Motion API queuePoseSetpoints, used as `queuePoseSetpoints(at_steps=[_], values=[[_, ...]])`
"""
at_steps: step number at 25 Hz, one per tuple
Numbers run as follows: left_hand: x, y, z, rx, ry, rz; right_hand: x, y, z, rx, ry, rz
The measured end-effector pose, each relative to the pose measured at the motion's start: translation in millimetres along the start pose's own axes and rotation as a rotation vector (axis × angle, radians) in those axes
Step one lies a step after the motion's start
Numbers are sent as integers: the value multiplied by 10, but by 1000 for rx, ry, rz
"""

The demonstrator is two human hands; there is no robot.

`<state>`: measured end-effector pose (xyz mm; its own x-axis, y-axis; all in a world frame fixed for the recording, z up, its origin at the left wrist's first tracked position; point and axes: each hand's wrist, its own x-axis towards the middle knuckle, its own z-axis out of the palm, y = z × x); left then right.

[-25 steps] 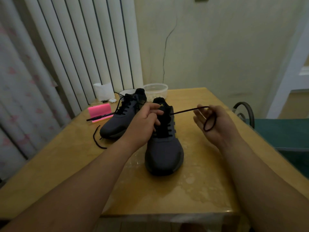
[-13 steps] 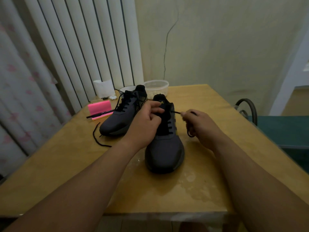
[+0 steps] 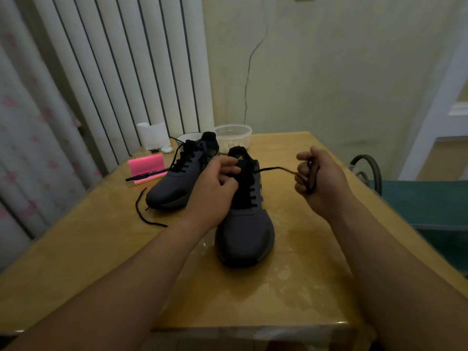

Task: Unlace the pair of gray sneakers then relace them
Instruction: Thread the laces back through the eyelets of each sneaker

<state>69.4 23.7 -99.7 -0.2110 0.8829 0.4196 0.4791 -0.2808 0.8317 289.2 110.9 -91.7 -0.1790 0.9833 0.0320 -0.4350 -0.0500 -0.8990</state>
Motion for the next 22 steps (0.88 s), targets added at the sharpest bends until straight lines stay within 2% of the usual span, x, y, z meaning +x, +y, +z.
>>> queuePoseSetpoints(at_steps=[3,6,8,11,12,13,15,17,20,22], values=[[-6,146,0,142,2,158,-108,-285,227,-124,-107,-63],[37,405,95,264,-202,285,-223,-422,451,-356,-230,-128],[14,469,147,265,-247,295,-239,-375,431,-533,-151,-116],[-42,263,-33,215,33,148,-189,-118,148,-1019,82,-133],[-62,151,-124,231,73,42,-198,-17,78,-1183,110,-185],[-93,49,-204,246,44,-74,-200,51,60,-1268,112,-263],[-182,-120,-283,302,-136,-219,-211,95,209,-1196,94,-430],[-236,-213,-314,378,-229,-197,-219,61,445,-1048,76,-508],[-203,-166,-449,249,-208,-169,-237,-16,734,-958,53,-552],[-108,-19,-557,140,-143,-131,-263,-70,940,-1025,-193,-511]])
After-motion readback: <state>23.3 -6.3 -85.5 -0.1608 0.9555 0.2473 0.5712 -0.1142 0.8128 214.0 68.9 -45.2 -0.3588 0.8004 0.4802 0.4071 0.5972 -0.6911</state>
